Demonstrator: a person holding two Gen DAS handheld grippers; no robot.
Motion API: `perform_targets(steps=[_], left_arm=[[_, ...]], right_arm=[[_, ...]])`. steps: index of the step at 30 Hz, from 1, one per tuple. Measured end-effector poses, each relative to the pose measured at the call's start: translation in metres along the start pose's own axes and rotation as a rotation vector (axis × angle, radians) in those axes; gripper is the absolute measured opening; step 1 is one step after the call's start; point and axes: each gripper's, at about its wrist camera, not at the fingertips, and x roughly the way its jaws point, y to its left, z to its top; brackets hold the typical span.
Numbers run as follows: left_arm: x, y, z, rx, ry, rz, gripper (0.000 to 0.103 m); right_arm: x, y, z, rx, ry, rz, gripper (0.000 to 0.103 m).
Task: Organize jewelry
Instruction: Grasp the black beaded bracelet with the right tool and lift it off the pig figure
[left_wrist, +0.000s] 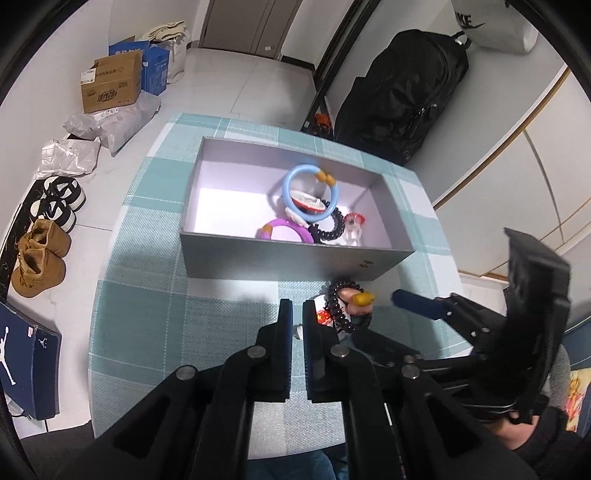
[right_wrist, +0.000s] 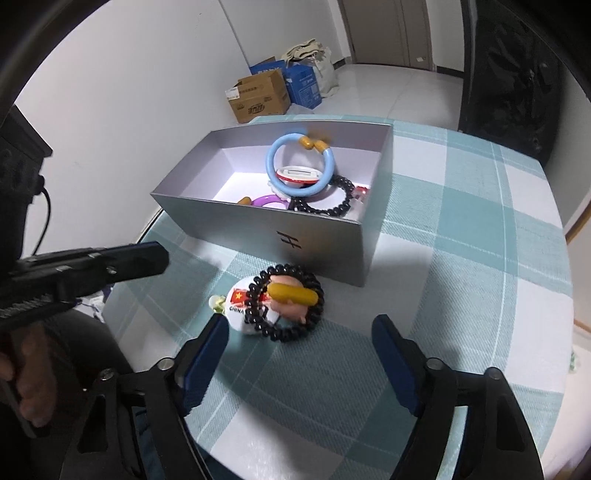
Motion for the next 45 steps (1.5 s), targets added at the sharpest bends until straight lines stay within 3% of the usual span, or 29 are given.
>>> perform_targets(steps=[2,7,18,31,37,45], left_arm=[[-0.001,0.002,0.0,-0.002,-0.005,-0.004,0.001],[-0.004,0.007,0.002,-0.02,-0.01,-0.024,0.001],[0.001,0.013,-0.001,-0.039,0.022,-0.023,0.001],[0.02,0.008,-0.01,-0.01,0.09,-0.038,0.001],[0.03,0.003,-0.016,0.016,0.11,0.018,0.001],[0.04,0.001,-0.019,0.017,0.13,0.008,0.004]], right_arm=[[0.004,0.006,0.001,-0.023,-0.001,-0.008,0.074],[0.014,0.015,0.003,-0.062,0.005,-0.034,0.058],[0.023,0.023,0.006,-0.102,0.003,-0.073,0.043],[-0.007,0.004,0.0,-0.034,-0.038,-0.004,0.043],[-0.021,-0.007,0.0,0.009,-0.063,0.026,0.043],[-0.039,-0.023,-0.002,0.065,-0.094,0.052,0.043]])
